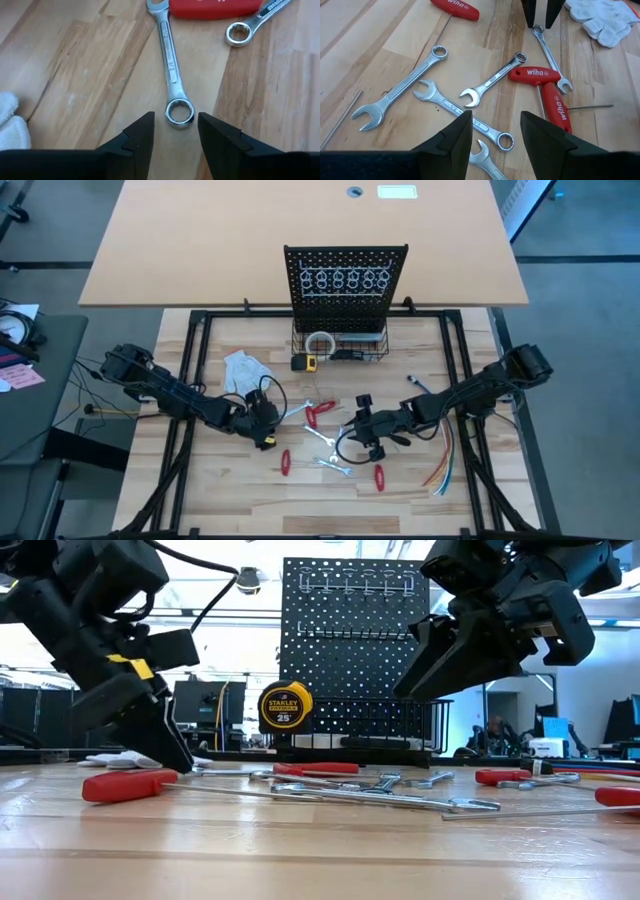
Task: Hang tools onto peg board
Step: Hang the silver wrench on the peg board
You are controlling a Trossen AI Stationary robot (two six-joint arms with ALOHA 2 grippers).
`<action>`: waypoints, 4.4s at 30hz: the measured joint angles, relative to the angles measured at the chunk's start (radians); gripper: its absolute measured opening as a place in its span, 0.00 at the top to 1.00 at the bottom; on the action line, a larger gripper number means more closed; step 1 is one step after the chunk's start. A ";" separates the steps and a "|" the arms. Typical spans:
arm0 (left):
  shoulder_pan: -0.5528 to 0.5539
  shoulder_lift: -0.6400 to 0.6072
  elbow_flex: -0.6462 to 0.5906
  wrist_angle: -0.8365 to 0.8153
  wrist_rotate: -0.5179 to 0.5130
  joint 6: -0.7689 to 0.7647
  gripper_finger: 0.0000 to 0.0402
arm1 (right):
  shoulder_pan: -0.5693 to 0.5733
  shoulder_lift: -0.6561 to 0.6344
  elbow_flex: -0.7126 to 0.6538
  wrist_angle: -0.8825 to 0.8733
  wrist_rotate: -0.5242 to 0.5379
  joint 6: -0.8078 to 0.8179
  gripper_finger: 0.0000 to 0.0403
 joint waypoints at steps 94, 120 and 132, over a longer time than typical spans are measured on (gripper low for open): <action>-0.230 -0.083 -0.143 0.065 -0.358 -0.290 1.00 | -0.182 0.527 0.620 -0.278 -0.053 0.098 0.90; -0.161 0.264 -0.048 1.376 0.078 0.862 0.87 | -0.101 0.131 -0.099 1.129 -0.585 0.035 0.90; -0.087 0.309 0.256 1.311 0.188 1.119 0.51 | -0.107 0.132 -0.099 1.214 -0.815 0.084 0.90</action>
